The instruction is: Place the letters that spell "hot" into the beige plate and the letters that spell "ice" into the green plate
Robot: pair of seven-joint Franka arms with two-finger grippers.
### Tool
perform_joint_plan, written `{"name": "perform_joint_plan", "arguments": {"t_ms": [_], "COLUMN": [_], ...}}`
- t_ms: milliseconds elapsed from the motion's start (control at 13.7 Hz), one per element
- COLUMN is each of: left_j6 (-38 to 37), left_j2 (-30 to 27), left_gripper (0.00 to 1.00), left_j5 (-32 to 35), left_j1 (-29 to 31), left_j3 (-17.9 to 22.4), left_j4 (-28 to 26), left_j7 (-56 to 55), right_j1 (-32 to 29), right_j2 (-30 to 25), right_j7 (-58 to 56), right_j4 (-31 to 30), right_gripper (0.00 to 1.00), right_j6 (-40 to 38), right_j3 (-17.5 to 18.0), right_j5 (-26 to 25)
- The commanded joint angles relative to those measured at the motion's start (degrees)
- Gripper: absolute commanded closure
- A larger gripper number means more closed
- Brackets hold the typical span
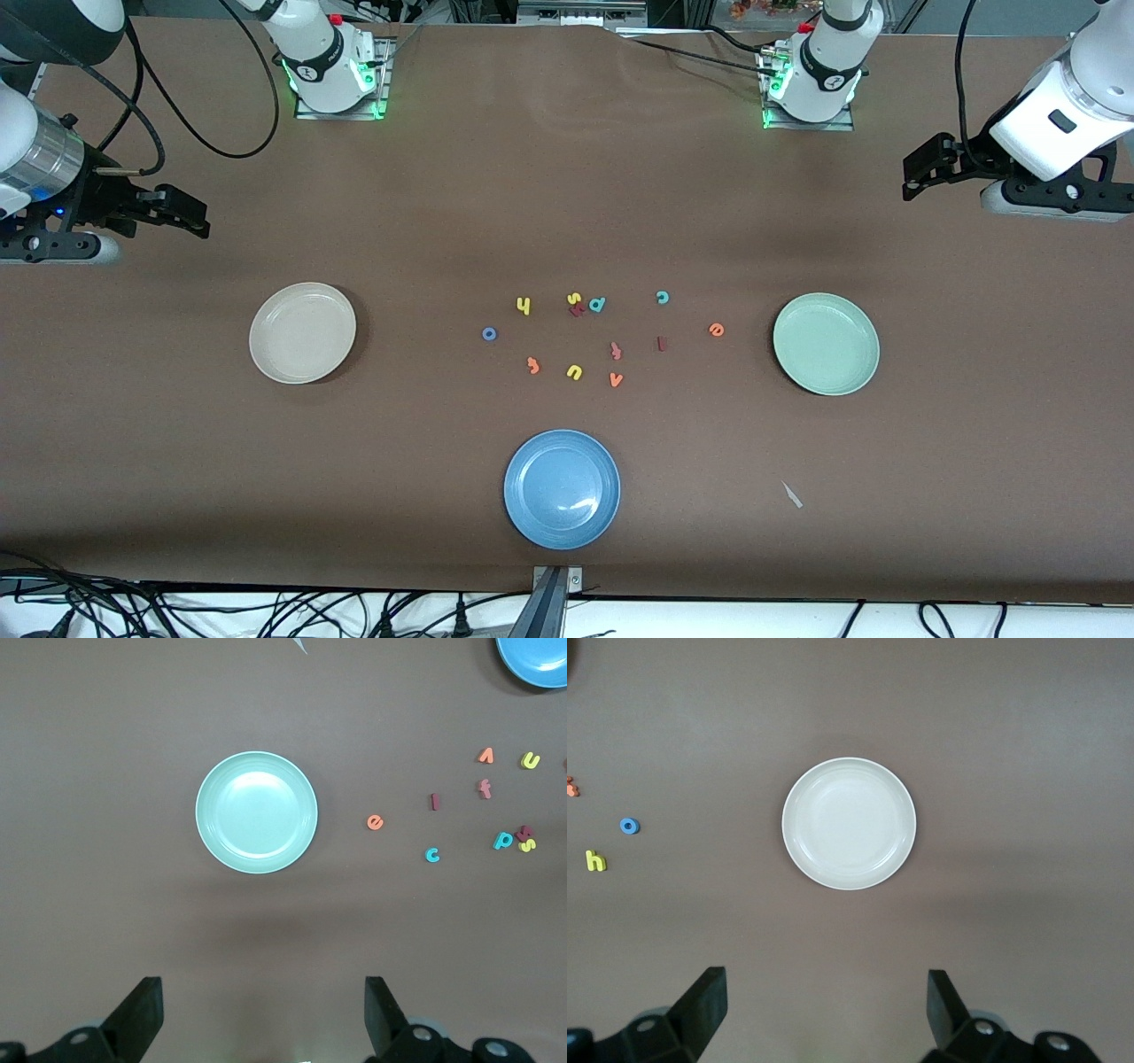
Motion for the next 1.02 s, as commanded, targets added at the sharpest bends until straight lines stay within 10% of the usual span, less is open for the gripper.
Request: {"name": "perform_joint_plan", "arguments": {"t_ms": [0,951], "left_j6": [-1.2,-1.2], "left_j2": [0.6,0.6], "left_gripper": [0.0,0.0], "left_j5": [1.0,1.0], "left_j1": [0.2,0.2], "left_j3": [-0.3,-0.3], "left_j4": [1.6,1.6], "left_j7": [0.6,0.6], "right_j1": [-0.2,0.5], "right_j2": [0.4,0.4], "right_j7": [0.1,0.1], "right_j4": [1.5,1.5], "right_gripper": [0.0,0.0], "right_j6": [-1.4,-1.3], "right_j3": [0.1,0.2], "right_j5": [0.7,0.7]}}
